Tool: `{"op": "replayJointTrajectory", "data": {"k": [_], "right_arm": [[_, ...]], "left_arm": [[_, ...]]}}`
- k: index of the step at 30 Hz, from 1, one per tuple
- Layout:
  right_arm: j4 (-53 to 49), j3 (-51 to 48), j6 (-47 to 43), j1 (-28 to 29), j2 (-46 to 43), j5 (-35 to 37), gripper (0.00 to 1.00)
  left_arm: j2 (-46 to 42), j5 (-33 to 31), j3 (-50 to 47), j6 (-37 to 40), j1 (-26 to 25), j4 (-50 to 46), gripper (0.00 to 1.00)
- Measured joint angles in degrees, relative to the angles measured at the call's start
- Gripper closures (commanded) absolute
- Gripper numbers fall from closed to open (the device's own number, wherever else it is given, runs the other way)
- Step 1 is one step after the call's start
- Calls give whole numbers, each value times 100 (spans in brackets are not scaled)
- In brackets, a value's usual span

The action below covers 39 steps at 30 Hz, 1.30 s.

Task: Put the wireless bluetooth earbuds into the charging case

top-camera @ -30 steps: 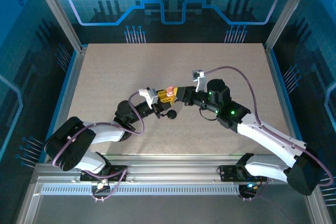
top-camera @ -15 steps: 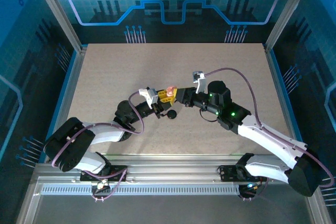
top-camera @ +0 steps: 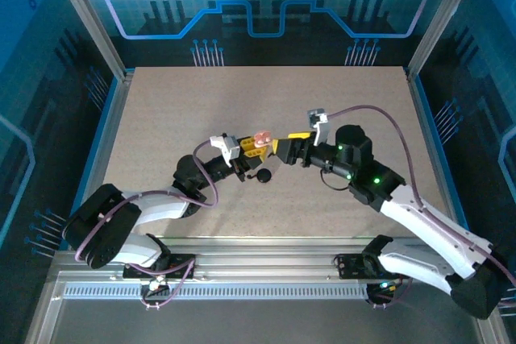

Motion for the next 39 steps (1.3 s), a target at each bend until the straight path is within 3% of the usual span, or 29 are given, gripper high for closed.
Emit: {"op": "replayJointTrajectory", "data": {"k": [7, 16, 29, 39], "right_arm": [[-428, 616, -284, -785, 136, -1381, 23], [-741, 1102, -520, -837, 857, -2653, 23], [-763, 1434, -717, -673, 1228, -3202, 28], [-763, 1539, -1014, -632, 1327, -3401, 43]], "left_arm": [[-188, 291, 0, -203, 0, 13, 83], [-295, 509, 0, -398, 0, 42, 83], [-459, 540, 0, -529, 0, 44, 83], [-629, 535, -2, -656, 0, 33, 82]]}}
